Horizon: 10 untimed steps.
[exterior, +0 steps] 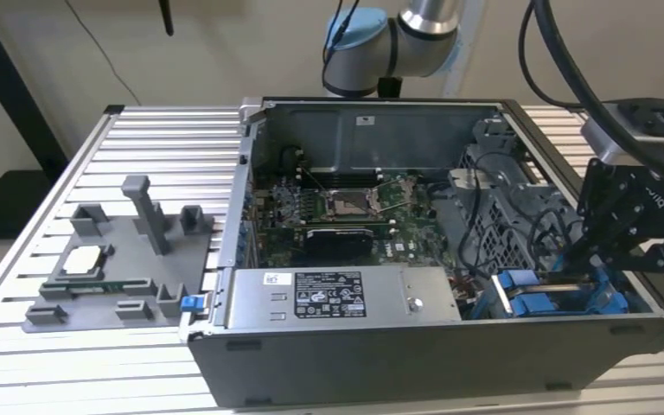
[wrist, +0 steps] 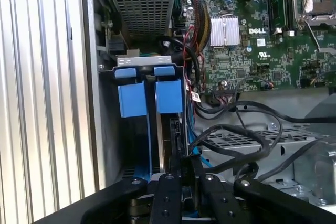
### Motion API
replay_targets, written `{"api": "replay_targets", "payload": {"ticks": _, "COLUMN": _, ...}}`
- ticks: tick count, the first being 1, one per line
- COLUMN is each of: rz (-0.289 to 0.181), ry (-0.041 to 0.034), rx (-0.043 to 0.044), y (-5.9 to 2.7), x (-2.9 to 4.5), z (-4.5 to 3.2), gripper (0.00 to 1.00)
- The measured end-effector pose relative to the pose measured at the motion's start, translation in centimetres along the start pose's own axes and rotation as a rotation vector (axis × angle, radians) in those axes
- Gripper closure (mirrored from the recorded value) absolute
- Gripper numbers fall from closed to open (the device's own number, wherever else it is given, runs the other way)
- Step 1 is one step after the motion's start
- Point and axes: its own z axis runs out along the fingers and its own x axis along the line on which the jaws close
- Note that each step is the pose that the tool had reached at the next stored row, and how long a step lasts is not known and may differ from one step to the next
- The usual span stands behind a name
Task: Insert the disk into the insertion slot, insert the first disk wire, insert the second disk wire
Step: 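Insert the first disk wire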
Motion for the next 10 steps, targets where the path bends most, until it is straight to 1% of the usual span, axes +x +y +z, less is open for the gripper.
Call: {"api": "replay_targets", "payload": {"ticks": 10, "rz": 0.009, "ry": -0.0001, "rx": 0.0008, "y": -0.02, "x": 0.03, "z": 0.29, "gripper": 1.00}}
